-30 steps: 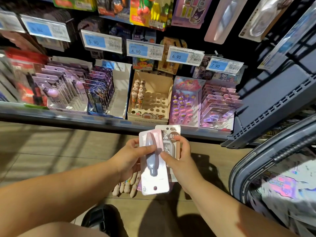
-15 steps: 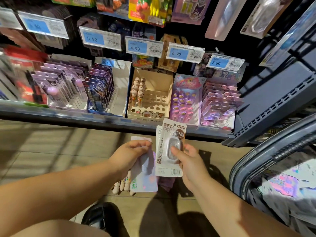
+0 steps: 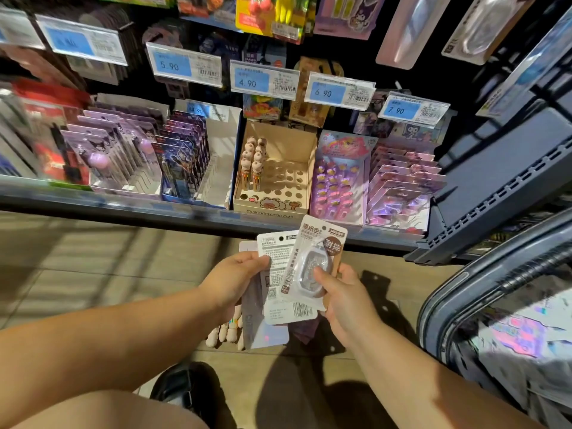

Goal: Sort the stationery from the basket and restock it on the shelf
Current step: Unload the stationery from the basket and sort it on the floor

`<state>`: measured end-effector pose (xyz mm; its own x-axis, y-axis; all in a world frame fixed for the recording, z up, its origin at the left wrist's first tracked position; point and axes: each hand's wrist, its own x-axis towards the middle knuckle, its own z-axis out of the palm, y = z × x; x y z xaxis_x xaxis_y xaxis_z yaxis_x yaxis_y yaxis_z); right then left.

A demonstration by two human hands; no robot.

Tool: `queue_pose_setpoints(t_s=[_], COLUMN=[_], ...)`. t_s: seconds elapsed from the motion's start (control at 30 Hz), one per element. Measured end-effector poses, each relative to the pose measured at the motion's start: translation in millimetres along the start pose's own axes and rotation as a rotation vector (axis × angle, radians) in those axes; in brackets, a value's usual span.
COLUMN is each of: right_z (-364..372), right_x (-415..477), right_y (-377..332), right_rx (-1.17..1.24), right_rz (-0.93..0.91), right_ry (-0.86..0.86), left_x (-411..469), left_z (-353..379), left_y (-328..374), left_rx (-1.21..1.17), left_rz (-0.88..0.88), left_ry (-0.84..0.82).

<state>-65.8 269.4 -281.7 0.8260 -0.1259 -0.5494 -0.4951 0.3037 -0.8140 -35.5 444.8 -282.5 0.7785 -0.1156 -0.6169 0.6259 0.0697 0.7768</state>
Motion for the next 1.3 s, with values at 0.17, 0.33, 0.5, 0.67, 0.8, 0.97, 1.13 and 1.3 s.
queue_pose_setpoints(t_s=[0.17,0.33,0.5,0.67,0.8,0.97,1.13,1.3], right_z=[-6,2,9,7,10,14,14,14], right_x=[-3,-9,-14,-14,-16,-17,-16,-16], right_y=[-10,-13,-12,-17,-19,-18,-18,-16], right_rx=[0.072,0.199,0.225,0.302,0.307,0.3,0.321,0.312], right_rz=[0.023,0.193,0.202,0.192,0.203,0.21,0.22,0.234], right_ry=[-0.001,-0.123,-0.166,-0.127,-0.123,-0.129,-0.155,-0.187], left_x=[3,2,1,2,2,6,7,4], left_z=[-8,-5,-1,-5,-5,-1,0,1], left_y=[5,4,3,3,-1,-3,-5,-3], left_rx=[-0.089,-0.12,-0.089,-0.02,0.008,0.027,-0.02,0.08], left_rz=[-0.03,-0.046,-0.012,0.042,0.054,0.047,0.032,0.122], left_ry=[0.131,0.103,0.079,0.108,0.134,0.157,0.131,0.142])
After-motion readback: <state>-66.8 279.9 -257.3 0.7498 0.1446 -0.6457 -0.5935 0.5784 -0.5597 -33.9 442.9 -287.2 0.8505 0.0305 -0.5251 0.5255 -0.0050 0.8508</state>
